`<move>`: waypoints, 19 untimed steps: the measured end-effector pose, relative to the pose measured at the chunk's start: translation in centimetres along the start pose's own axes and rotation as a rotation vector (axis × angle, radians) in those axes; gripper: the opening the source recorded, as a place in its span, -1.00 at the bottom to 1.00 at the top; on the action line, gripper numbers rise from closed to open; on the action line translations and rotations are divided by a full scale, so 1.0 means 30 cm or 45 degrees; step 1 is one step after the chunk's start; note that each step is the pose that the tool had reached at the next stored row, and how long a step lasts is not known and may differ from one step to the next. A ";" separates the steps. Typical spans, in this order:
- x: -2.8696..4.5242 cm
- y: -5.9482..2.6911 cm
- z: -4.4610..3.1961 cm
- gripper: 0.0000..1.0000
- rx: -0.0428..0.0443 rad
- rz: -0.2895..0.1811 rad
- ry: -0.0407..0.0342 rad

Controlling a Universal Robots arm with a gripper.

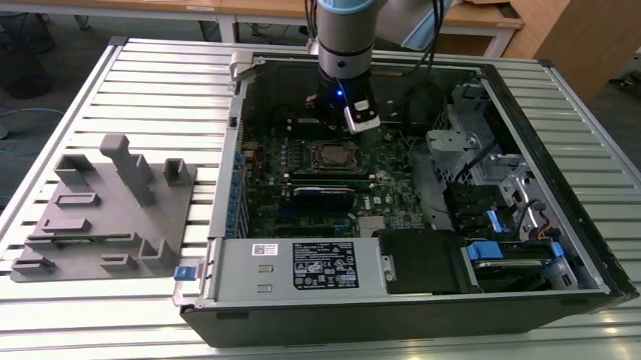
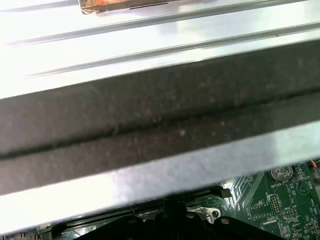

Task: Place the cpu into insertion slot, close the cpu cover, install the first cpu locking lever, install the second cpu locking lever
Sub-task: 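Install the first cpu locking lever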

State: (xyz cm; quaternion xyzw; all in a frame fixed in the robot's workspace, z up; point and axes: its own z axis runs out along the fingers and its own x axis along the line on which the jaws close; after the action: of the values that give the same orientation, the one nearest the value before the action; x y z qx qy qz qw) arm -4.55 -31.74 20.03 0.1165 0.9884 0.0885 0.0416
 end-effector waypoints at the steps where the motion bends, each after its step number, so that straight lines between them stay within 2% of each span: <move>1: 0.000 0.000 0.000 -0.79 0.000 0.001 -0.0001; 7: 0.000 0.000 0.001 -0.79 0.002 0.018 -0.0036; 13: 0.001 0.000 0.003 -0.79 0.005 0.077 -0.0146; 19: 0.014 0.000 0.002 -0.79 0.006 0.090 -0.0172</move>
State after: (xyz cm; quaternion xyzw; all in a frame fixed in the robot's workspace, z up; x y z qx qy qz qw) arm -4.94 -31.63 19.94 0.1518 0.9836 0.0869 0.0449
